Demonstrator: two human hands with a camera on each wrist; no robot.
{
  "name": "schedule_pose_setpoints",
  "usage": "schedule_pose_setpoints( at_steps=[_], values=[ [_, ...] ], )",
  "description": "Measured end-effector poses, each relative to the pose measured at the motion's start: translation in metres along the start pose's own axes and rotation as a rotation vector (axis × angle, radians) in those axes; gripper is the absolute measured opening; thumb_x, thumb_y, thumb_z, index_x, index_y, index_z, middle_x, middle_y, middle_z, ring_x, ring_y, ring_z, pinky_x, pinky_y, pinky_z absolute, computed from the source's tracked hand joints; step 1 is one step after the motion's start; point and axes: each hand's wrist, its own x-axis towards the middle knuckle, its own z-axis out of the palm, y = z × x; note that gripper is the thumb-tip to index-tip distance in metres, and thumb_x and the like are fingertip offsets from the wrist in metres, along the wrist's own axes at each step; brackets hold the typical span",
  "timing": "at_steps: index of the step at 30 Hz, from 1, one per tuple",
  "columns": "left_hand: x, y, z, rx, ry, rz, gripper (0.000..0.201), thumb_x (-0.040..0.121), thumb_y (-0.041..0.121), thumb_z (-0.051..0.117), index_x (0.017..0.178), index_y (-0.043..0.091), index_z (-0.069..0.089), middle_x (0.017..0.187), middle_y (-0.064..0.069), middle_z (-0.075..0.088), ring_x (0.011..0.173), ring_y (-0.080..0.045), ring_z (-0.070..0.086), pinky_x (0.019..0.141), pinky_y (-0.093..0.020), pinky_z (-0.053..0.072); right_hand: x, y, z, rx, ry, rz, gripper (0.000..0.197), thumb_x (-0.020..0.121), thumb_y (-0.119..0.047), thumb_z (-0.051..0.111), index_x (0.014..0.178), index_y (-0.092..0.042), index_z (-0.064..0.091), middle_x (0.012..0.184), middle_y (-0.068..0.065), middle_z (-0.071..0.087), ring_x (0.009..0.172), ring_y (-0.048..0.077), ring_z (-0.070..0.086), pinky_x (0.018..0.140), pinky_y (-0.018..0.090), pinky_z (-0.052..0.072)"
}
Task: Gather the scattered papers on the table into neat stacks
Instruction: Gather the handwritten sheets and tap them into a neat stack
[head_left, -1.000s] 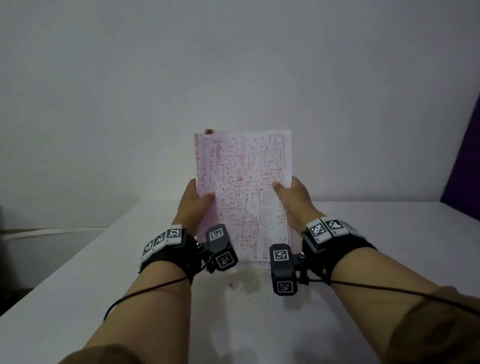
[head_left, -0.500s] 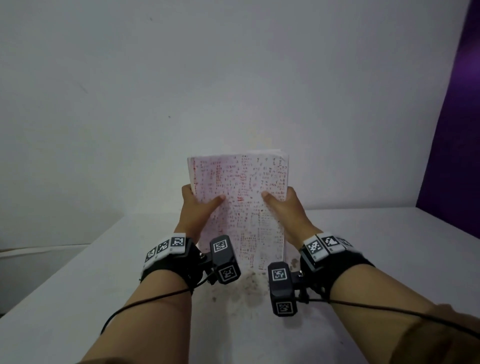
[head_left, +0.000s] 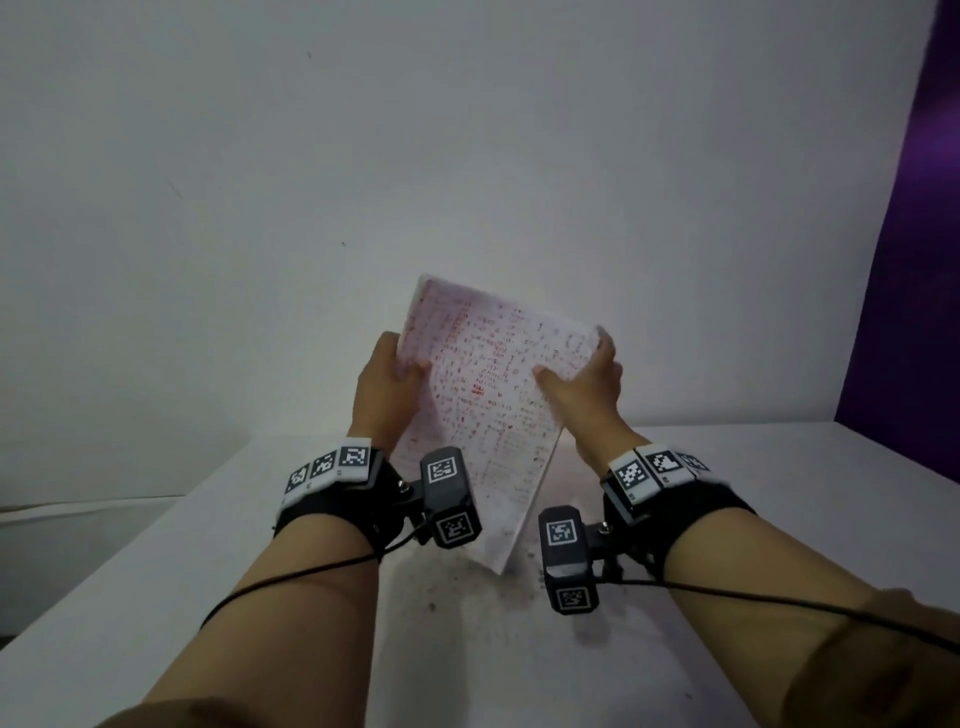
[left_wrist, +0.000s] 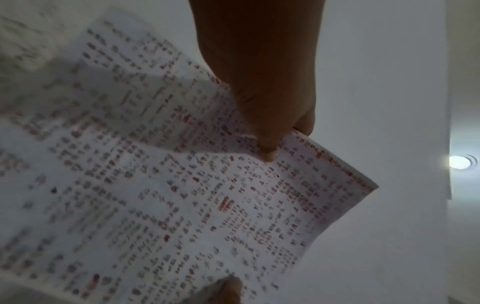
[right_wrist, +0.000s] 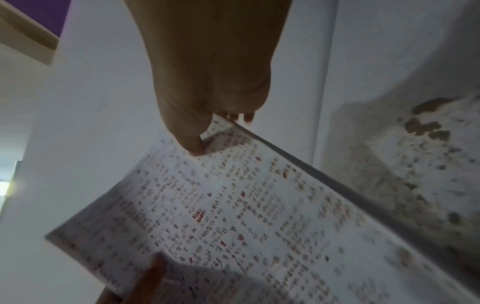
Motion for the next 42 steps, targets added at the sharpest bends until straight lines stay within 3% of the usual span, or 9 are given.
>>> schedule_pose_setpoints(
  at_steps=[5, 9, 14, 18, 22, 31, 34, 38, 42],
  values=[
    [0.014, 0.016, -0.002, 0.305, -0.006, 0.257, 0.017, 0.087, 0.023, 0.06, 0.102, 0.014, 0.058, 0.093, -0.008, 0.068, 0.089, -0.029, 0.062, 0.076, -0.035, 0.044, 0.003, -0.02, 0.0, -0.354, 0.036, -0.314, 0.076, 0.078, -0.034, 0.072, 0.144, -0.026, 0.035, 0.152, 0.009, 0.03, 0.14, 0.026, 0.027, 0.117, 0.049, 0.021],
    [0.013, 0.014, 0.003, 0.411, -0.002, 0.352, 0.026, 0.083, 0.033, 0.066, 0.105, 0.02, 0.066, 0.103, -0.004, 0.071, 0.102, -0.029, 0.062, 0.098, -0.042, 0.04, -0.003, -0.014, 0.006, -0.038, -0.305, -0.179, 0.029, 0.084, -0.025, 0.063, 0.107, -0.008, 0.066, 0.112, 0.013, 0.069, 0.104, 0.03, 0.065, 0.094, 0.054, 0.051],
    [-0.004, -0.01, -0.011, 0.383, 0.151, -0.014, 0.078, 0.062, 0.062, 0.074, 0.13, 0.036, 0.047, 0.151, -0.001, 0.027, 0.146, -0.023, 0.019, 0.113, -0.06, -0.007, -0.008, 0.004, -0.001, 0.195, -0.281, 0.0, 0.024, 0.089, -0.017, 0.062, 0.113, -0.011, 0.064, 0.114, 0.008, 0.07, 0.106, 0.028, 0.066, 0.096, 0.052, 0.052],
    [-0.016, -0.032, -0.023, 0.054, 0.27, -0.386, 0.129, 0.046, 0.064, 0.079, 0.148, 0.033, 0.006, 0.158, -0.01, 0.008, 0.147, -0.032, 0.013, 0.114, -0.064, 0.01, -0.007, 0.014, -0.013, 0.375, -0.284, 0.096, 0.027, 0.092, -0.012, 0.061, 0.119, -0.008, 0.062, 0.12, 0.012, 0.068, 0.111, 0.03, 0.065, 0.097, 0.053, 0.05],
    [-0.021, -0.042, -0.021, -0.246, 0.118, -0.367, 0.106, 0.07, 0.023, 0.082, 0.145, 0.024, 0.008, 0.139, -0.018, 0.047, 0.126, -0.034, 0.05, 0.103, -0.052, 0.044, -0.009, 0.022, -0.02, 0.478, -0.261, 0.122, 0.03, 0.094, -0.011, 0.059, 0.124, -0.006, 0.059, 0.123, 0.014, 0.066, 0.114, 0.031, 0.063, 0.097, 0.05, 0.051],
    [-0.033, -0.058, -0.002, -0.099, 0.14, -0.267, 0.085, 0.061, 0.019, 0.087, 0.126, 0.016, 0.033, 0.131, -0.014, 0.044, 0.122, -0.033, 0.047, 0.098, -0.05, 0.046, -0.027, 0.052, -0.029, 0.374, -0.249, 0.27, 0.035, 0.09, -0.009, 0.065, 0.123, 0.001, 0.059, 0.121, 0.018, 0.066, 0.112, 0.036, 0.063, 0.095, 0.056, 0.05],
    [-0.039, -0.052, -0.001, 0.035, 0.189, -0.204, 0.096, 0.059, 0.023, 0.088, 0.137, 0.024, 0.031, 0.139, -0.015, 0.033, 0.131, -0.031, 0.035, 0.11, -0.045, 0.035, -0.027, 0.053, -0.028, 0.342, -0.24, 0.277, 0.033, 0.091, -0.009, 0.063, 0.122, 0.0, 0.06, 0.121, 0.017, 0.066, 0.112, 0.035, 0.063, 0.096, 0.056, 0.049],
    [-0.032, -0.032, 0.0, 0.427, 0.139, 0.026, 0.098, 0.061, 0.043, 0.083, 0.143, 0.034, 0.031, 0.152, -0.004, 0.027, 0.146, -0.022, 0.021, 0.114, -0.052, -0.013, -0.021, 0.037, -0.023, 0.321, -0.245, 0.199, 0.032, 0.089, -0.008, 0.065, 0.12, -0.002, 0.06, 0.117, 0.015, 0.068, 0.11, 0.032, 0.065, 0.094, 0.054, 0.051],
    [-0.018, -0.006, 0.006, 0.599, -0.132, 0.25, 0.057, 0.081, 0.05, 0.064, 0.133, 0.031, 0.049, 0.127, 0.003, 0.063, 0.127, -0.016, 0.053, 0.116, -0.05, -0.013, -0.015, 0.003, -0.018, 0.196, -0.228, 0.048, 0.027, 0.088, -0.01, 0.066, 0.114, -0.003, 0.061, 0.113, 0.014, 0.068, 0.104, 0.029, 0.067, 0.09, 0.047, 0.056]
  ],
)
